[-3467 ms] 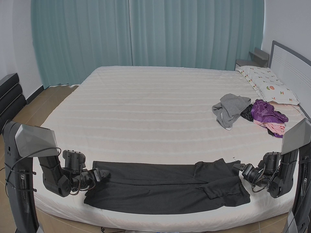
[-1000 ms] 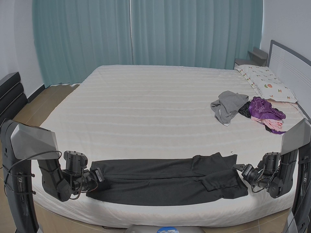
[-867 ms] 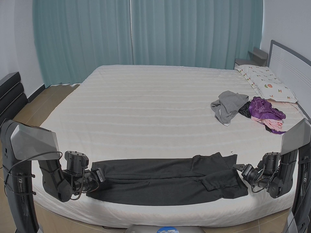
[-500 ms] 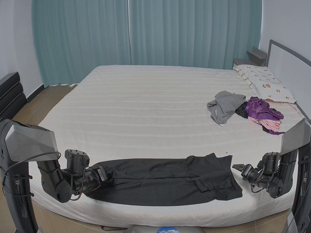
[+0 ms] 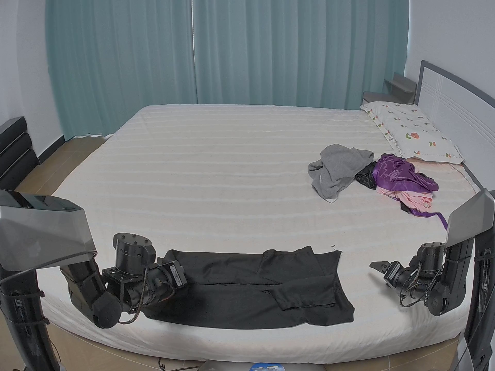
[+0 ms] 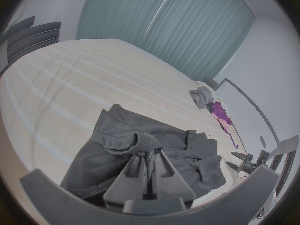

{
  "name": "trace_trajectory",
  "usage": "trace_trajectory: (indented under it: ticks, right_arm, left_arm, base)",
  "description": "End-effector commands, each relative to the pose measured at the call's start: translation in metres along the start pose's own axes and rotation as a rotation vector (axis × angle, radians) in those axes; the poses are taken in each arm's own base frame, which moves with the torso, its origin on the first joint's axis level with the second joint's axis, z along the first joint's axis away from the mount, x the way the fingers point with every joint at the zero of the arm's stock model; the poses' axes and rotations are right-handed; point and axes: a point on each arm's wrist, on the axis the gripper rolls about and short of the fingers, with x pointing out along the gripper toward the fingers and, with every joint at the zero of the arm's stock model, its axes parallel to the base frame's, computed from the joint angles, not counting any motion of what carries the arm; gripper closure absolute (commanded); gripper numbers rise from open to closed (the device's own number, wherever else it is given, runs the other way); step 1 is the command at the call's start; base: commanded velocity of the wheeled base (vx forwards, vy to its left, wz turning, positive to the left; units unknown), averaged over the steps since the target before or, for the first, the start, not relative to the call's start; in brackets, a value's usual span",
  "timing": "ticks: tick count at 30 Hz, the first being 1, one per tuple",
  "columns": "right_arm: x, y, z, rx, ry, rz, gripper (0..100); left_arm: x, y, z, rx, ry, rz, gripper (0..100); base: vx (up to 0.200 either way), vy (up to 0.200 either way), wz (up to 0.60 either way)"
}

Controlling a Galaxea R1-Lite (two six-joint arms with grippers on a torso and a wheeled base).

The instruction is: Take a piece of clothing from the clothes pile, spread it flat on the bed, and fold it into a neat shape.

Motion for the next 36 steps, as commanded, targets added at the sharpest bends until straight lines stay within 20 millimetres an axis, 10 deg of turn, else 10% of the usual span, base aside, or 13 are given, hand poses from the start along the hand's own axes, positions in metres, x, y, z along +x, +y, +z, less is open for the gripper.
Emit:
trace_trajectory:
  ticks: [1,36]
  right_arm:
    - [0.000,0.000,-0.001,0.000,0.002,-0.001,0]
    - [0.000,0.000,-0.001,0.000,0.003,-0.002,0]
  left_arm:
    - [0.001,-0.015,-0.001,0.022,-0.013,-0.037,100]
    - [0.016,-0.017,-0.004,-0.040,-0.016,-0.033,100]
  base:
    - [0.000,-0.200,0.00]
    - [-0.017,-0.023,0.00]
